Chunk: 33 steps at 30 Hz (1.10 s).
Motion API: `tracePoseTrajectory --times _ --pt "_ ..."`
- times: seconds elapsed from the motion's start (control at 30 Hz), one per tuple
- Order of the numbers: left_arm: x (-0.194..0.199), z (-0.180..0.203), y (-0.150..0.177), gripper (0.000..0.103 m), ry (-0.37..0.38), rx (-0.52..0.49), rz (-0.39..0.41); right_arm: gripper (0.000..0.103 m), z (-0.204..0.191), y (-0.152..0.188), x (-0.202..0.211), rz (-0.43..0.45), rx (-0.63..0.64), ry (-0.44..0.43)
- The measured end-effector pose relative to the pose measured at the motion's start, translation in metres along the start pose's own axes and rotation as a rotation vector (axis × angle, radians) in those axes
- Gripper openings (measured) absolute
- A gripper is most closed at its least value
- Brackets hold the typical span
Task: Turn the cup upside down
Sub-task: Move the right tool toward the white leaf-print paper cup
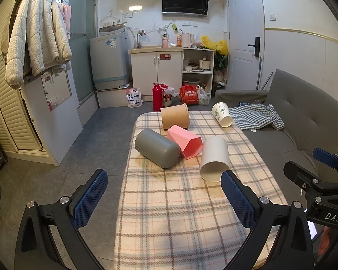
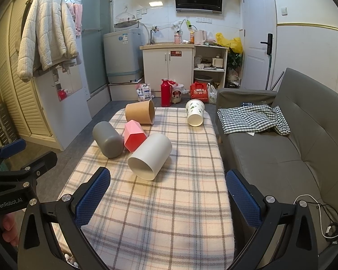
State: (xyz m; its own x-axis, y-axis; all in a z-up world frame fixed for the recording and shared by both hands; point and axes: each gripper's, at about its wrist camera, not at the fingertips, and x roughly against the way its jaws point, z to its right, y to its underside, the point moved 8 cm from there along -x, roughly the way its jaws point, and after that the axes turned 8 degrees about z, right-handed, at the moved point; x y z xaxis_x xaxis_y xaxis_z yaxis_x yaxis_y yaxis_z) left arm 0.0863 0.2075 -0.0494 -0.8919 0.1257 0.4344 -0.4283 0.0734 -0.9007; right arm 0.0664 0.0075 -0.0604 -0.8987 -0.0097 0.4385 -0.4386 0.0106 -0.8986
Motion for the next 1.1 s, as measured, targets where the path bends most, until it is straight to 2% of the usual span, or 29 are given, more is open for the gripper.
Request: tracePoseTrajectory --times 0.87,1.07,1.1 --pt "-0.006 0.001 0.003 0.103 -0.004 -0.002 -0.014 0.103 -0.001 0.003 -0.002 -0.013 -0.004 -0.012" --pt "-0.016 0.001 0.006 0.103 -0.011 -0.009 -0.033 0.103 0.001 0.0 -0.012 -0.038 -0.018 -0.019" --pt "-0.025 0.003 0.014 0.103 -0.013 -0.011 -0.041 0.103 0.001 0.0 -0.013 -0.041 -0.023 -0.022"
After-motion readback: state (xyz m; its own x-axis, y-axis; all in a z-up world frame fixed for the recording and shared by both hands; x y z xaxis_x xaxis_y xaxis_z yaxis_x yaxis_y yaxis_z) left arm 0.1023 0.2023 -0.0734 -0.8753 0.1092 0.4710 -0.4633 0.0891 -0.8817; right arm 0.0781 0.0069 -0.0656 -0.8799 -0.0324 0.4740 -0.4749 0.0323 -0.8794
